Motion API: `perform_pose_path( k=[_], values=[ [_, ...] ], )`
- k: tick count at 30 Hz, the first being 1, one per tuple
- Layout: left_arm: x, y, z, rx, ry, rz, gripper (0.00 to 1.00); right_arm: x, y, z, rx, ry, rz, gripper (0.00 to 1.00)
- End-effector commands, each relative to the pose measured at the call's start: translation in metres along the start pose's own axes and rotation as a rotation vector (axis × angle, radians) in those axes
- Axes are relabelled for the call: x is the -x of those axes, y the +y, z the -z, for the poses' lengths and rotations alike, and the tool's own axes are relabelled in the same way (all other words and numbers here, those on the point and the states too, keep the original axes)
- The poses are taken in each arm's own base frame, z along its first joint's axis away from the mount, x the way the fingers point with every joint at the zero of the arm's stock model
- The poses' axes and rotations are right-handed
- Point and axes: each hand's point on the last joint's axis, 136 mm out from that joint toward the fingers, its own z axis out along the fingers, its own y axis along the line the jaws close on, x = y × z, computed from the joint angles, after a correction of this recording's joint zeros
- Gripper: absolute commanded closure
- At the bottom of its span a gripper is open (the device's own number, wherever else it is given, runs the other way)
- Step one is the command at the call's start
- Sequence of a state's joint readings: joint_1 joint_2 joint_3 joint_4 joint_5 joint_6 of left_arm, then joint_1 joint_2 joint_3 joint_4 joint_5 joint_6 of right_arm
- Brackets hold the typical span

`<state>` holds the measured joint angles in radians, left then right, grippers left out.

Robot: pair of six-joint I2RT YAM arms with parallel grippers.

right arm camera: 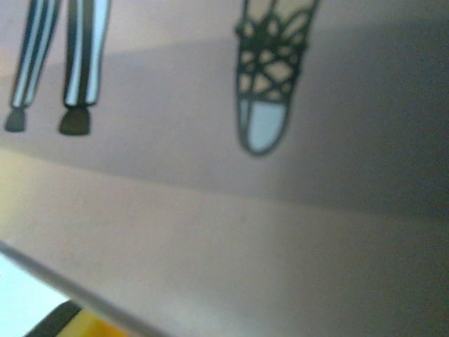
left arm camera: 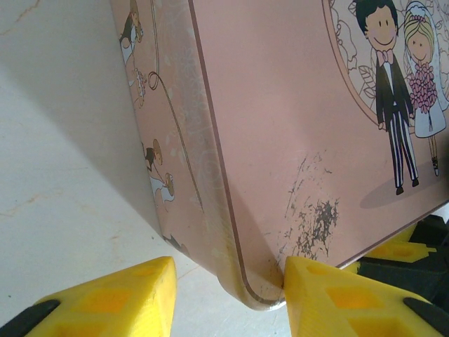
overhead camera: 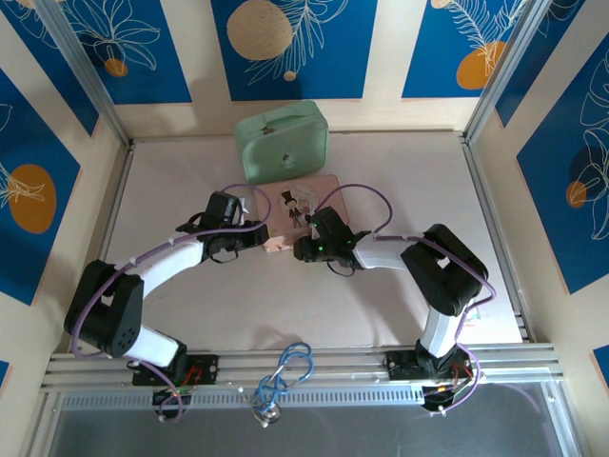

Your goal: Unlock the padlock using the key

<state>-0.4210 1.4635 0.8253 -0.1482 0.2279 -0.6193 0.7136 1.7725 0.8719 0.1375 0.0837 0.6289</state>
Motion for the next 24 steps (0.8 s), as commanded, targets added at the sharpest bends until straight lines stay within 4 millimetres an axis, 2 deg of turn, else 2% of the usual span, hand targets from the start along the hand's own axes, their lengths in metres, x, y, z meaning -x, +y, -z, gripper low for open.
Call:
perform_pose_path(
  k=[1,10,15,24],
  values=[
    [-0.016,0.023,-0.007,0.071,0.058,0.011,0.57,-0.033,-0.017,-0.005,-0.068,0.117,-0.052,0.77],
    [-0.014,0.022,-0.004,0.071,0.054,0.01,0.57,-0.034,-0.019,-0.006,-0.081,0.132,-0.062,0.99],
    [-0.013,0.023,-0.004,0.072,0.057,0.012,0.57,-0.035,-0.007,-0.001,-0.047,0.142,-0.087,1.0],
    [-0.01,0.022,-0.004,0.059,0.06,0.015,0.57,-0.037,-0.007,0.008,-0.014,0.127,-0.192,1.0]
  ],
)
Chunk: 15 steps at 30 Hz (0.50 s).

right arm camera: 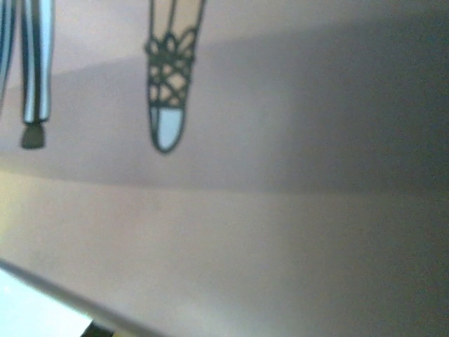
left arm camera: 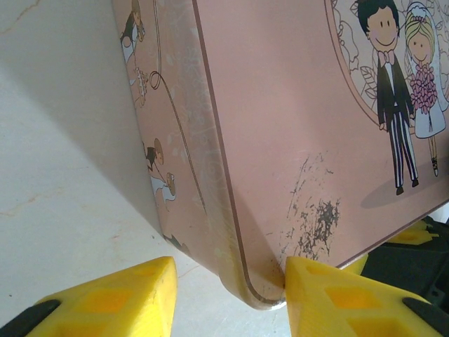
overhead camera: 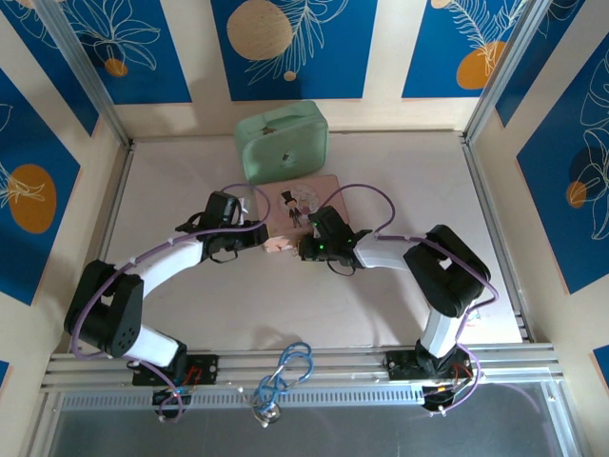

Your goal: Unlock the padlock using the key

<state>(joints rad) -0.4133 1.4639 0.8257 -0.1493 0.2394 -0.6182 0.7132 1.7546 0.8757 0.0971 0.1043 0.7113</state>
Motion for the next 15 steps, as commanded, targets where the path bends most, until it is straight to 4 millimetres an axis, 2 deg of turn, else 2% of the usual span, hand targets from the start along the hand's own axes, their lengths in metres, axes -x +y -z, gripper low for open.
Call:
perform_pose_path(
  k=[1,8,15],
  values=[
    [-0.011,0.022,-0.004,0.066,0.056,0.009,0.57,-0.036,-0.008,0.005,0.018,0.121,-0.127,1.0],
    [-0.011,0.027,-0.006,0.063,0.057,0.025,0.57,-0.035,-0.026,0.014,0.076,0.099,-0.242,1.0],
    [-0.015,0.03,-0.008,0.064,0.062,0.029,0.57,-0.028,-0.022,0.016,0.156,0.058,-0.275,1.0]
  ],
)
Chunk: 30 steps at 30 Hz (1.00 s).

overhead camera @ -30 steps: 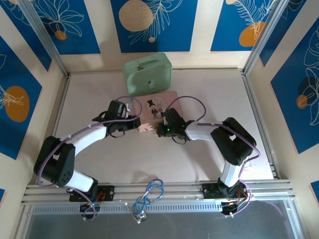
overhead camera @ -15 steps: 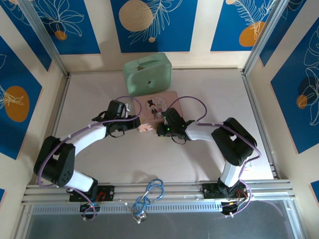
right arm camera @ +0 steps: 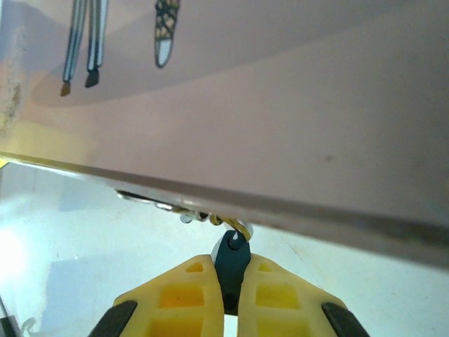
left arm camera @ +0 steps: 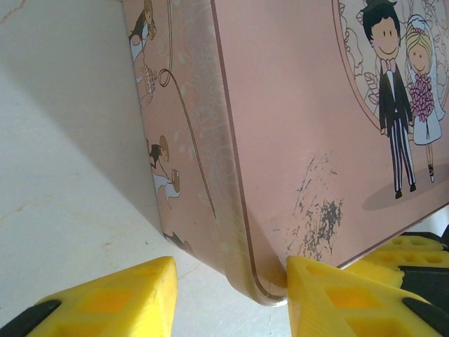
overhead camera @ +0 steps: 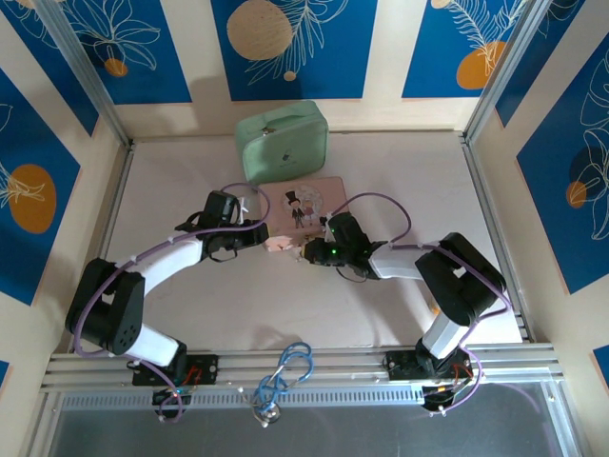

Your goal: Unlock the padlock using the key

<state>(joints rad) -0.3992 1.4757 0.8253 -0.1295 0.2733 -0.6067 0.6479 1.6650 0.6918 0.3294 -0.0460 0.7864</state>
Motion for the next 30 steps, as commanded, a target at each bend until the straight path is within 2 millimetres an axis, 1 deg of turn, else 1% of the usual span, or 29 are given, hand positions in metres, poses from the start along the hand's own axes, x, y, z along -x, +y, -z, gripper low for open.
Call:
perform_pose_path(
  k=[1,5,9,12,15,18,23,24,26,30],
  values=[
    [-0.017,0.031,-0.006,0.089,0.056,0.035,0.57,-0.021,-0.022,0.001,-0.013,0.072,-0.202,1.0],
    [-0.02,0.032,-0.006,0.086,0.06,0.044,0.58,-0.018,-0.028,-0.003,-0.001,0.037,-0.254,1.0],
    [-0.025,0.036,-0.007,0.093,0.066,0.047,0.57,-0.014,-0.03,-0.006,0.038,-0.022,-0.334,1.0],
    [-0.027,0.037,-0.008,0.095,0.07,0.051,0.58,-0.013,-0.029,-0.009,0.051,-0.049,-0.356,1.0],
    [-0.027,0.037,-0.007,0.093,0.068,0.05,0.58,-0.011,-0.031,-0.006,0.055,-0.078,-0.374,1.0],
    [-0.027,0.037,-0.007,0.091,0.068,0.052,0.58,-0.011,-0.038,-0.002,0.047,-0.104,-0.406,1.0],
    [-0.027,0.036,-0.008,0.08,0.066,0.058,0.58,-0.014,-0.042,-0.002,0.014,-0.098,-0.412,1.0],
    [-0.026,0.033,-0.007,0.07,0.062,0.059,0.58,-0.015,-0.043,-0.003,0.006,-0.092,-0.411,1.0],
    [-0.015,0.021,-0.001,0.031,0.029,0.053,0.53,-0.017,-0.044,-0.006,-0.008,-0.076,-0.416,1.0],
    [0.019,-0.002,0.014,0.003,-0.058,0.014,0.38,-0.025,-0.044,-0.013,-0.043,-0.026,-0.417,1.0]
  ],
)
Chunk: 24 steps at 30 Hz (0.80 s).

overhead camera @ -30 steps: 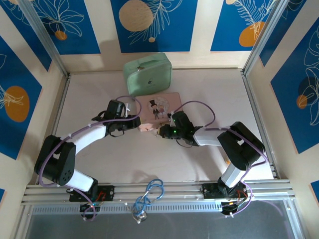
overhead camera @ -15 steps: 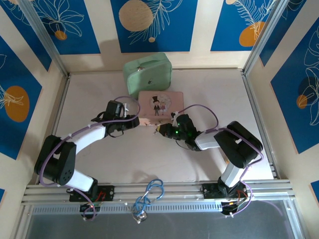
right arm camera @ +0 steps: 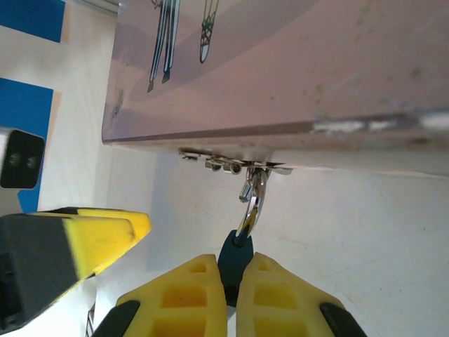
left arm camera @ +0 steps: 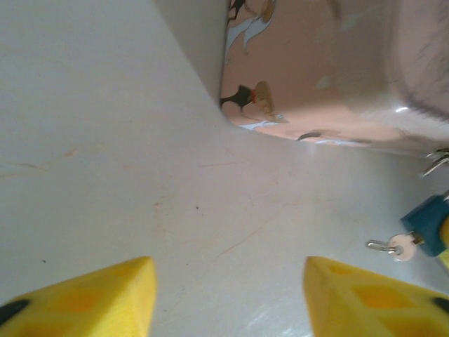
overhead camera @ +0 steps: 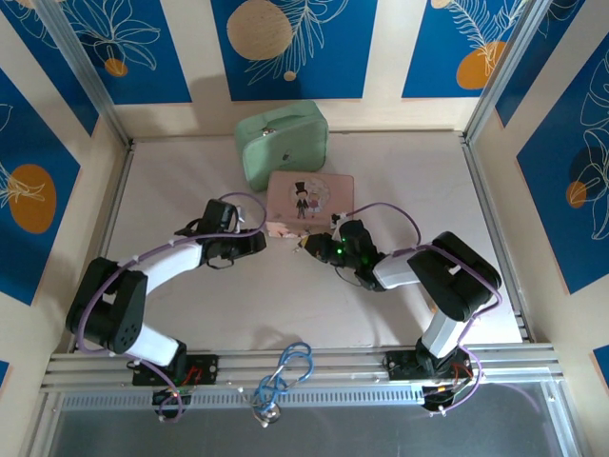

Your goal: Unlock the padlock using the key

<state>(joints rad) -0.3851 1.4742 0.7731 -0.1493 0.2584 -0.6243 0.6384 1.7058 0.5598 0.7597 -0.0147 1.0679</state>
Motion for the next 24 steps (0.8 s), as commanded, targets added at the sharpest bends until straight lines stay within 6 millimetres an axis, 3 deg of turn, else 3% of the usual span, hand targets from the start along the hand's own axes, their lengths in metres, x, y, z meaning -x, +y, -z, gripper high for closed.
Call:
perform_pose_path(
  k=[1,5,11,17,24],
  values=[
    [0.043,-0.031,0.021,-0.059,-0.104,-0.041,0.36,-0.039,-0.066,0.001,-0.26,0.129,-0.198,1.0],
    [0.062,-0.044,0.013,-0.063,-0.09,-0.066,0.27,-0.048,-0.063,0.003,-0.323,0.184,-0.184,1.0],
    [0.078,-0.044,-0.019,-0.05,-0.059,-0.053,0.3,-0.05,-0.071,0.015,-0.418,0.184,-0.175,1.0],
    [0.064,-0.016,-0.055,0.031,0.026,-0.015,0.37,-0.051,-0.086,0.013,-0.478,0.19,-0.209,1.0],
    [0.044,-0.003,-0.064,0.029,0.049,0.019,0.4,-0.057,-0.117,0.02,-0.562,0.111,-0.265,0.98]
  ],
)
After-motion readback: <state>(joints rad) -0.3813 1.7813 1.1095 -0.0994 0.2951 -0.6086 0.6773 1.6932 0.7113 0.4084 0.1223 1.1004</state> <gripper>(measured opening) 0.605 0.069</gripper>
